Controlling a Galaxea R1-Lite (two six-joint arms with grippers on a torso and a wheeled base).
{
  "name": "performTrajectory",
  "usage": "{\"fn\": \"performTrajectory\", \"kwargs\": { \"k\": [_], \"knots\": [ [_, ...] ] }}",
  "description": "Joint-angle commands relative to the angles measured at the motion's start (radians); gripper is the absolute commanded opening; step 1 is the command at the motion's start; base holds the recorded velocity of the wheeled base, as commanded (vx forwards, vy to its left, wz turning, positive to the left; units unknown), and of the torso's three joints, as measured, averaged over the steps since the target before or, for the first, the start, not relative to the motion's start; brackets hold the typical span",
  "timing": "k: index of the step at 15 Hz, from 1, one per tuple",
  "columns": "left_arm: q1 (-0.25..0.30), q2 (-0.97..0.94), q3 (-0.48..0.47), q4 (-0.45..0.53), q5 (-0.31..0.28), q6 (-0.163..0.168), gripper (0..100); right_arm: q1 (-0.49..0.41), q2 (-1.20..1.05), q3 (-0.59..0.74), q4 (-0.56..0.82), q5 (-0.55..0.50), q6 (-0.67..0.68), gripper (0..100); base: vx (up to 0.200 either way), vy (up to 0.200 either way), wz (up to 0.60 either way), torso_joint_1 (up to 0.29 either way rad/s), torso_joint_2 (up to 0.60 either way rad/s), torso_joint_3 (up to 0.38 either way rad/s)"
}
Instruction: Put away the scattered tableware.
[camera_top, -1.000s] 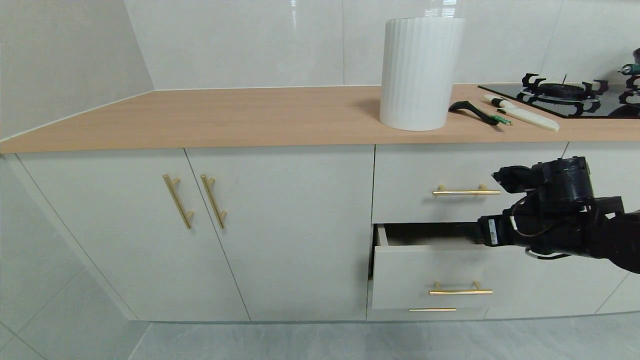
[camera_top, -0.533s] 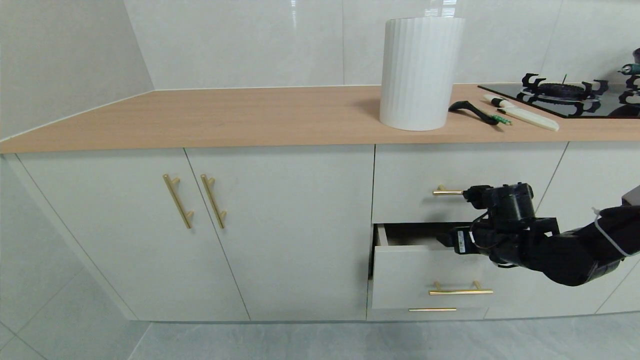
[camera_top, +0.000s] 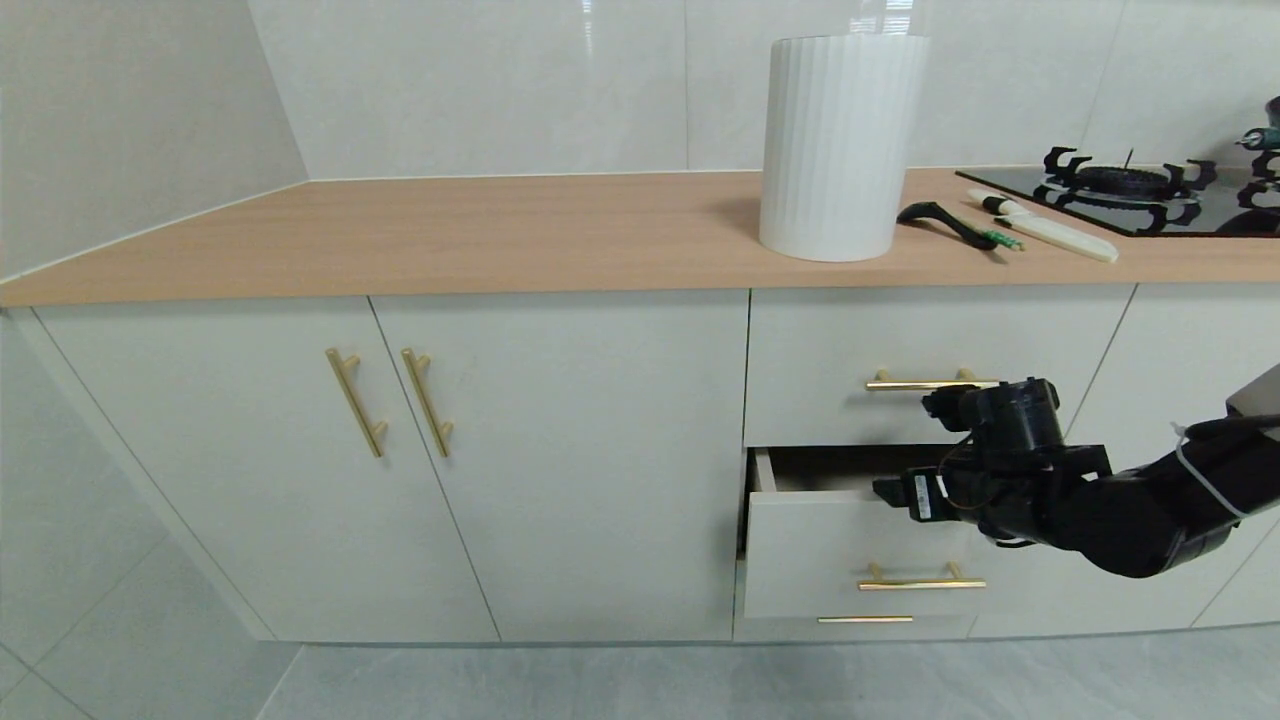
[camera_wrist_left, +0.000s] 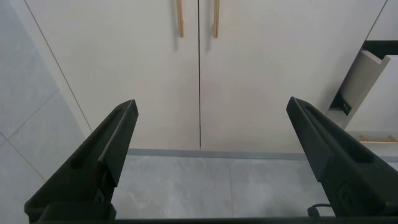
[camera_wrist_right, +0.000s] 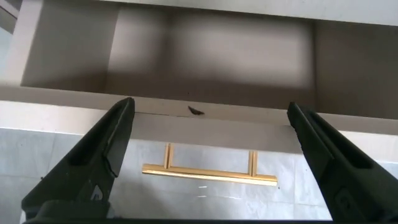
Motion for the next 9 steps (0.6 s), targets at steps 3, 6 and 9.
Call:
{"fn": "performTrajectory", "kwargs": {
  "k": [3, 6, 9],
  "knots": [
    [0.000, 0.000, 0.000, 0.000, 0.000, 0.000, 100, 0.000, -0.055, -0.002, 0.085, 0.005, -0.001, 100, 0.000, 0.000, 0.00, 0.000, 0.00, 0.000],
    [0.000, 0.001, 0.000, 0.000, 0.000, -0.002, 100, 0.000, -0.095, -0.006, 0.171, 0.010, -0.003, 100, 0.000, 0.000, 0.00, 0.000, 0.00, 0.000],
    [0.000, 0.000, 0.000, 0.000, 0.000, 0.000, 100, 0.000, -0.089, -0.023, 0.123, 0.008, 0.008, 100, 0.000, 0.000, 0.00, 0.000, 0.00, 0.000]
  ]
}}
